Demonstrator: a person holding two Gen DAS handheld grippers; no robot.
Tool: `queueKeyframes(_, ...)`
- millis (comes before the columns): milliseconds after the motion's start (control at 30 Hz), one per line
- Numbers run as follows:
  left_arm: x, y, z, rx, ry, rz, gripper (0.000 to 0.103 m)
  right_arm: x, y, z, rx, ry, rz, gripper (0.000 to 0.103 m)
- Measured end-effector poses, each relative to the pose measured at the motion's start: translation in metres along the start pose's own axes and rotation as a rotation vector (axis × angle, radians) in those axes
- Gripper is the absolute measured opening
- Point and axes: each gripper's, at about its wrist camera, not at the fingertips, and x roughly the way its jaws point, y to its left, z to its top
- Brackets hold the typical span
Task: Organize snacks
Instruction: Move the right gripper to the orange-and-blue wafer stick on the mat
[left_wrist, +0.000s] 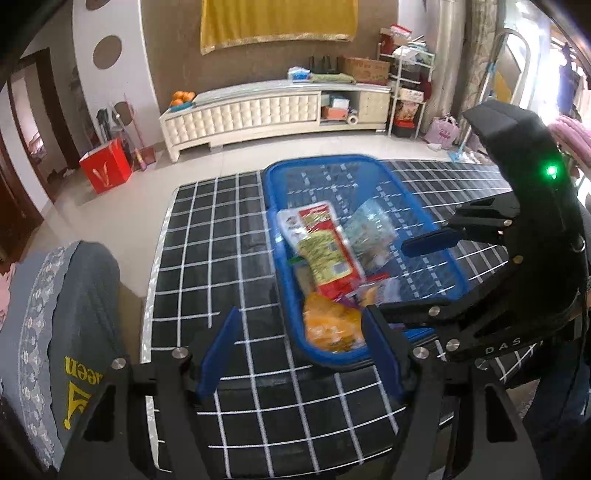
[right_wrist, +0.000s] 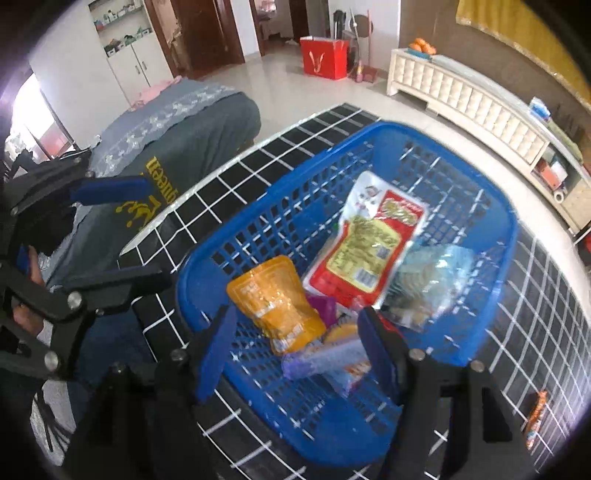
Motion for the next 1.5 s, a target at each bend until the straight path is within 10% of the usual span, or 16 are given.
queueKeyframes(767, 0.016, -0.150, 0.067, 0.226, -0.041, -0.086, 0.075, -0.119, -0.101, -0.084, 0.229, -0.150, -0.109, 0.073)
queueKeyframes(1500, 0.165, -0.258, 0.109, 0.129, 0.106, -0.121, 0.077, -0.111, -0.267, -0.181, 0.483, -0.095, -0.214, 0.073)
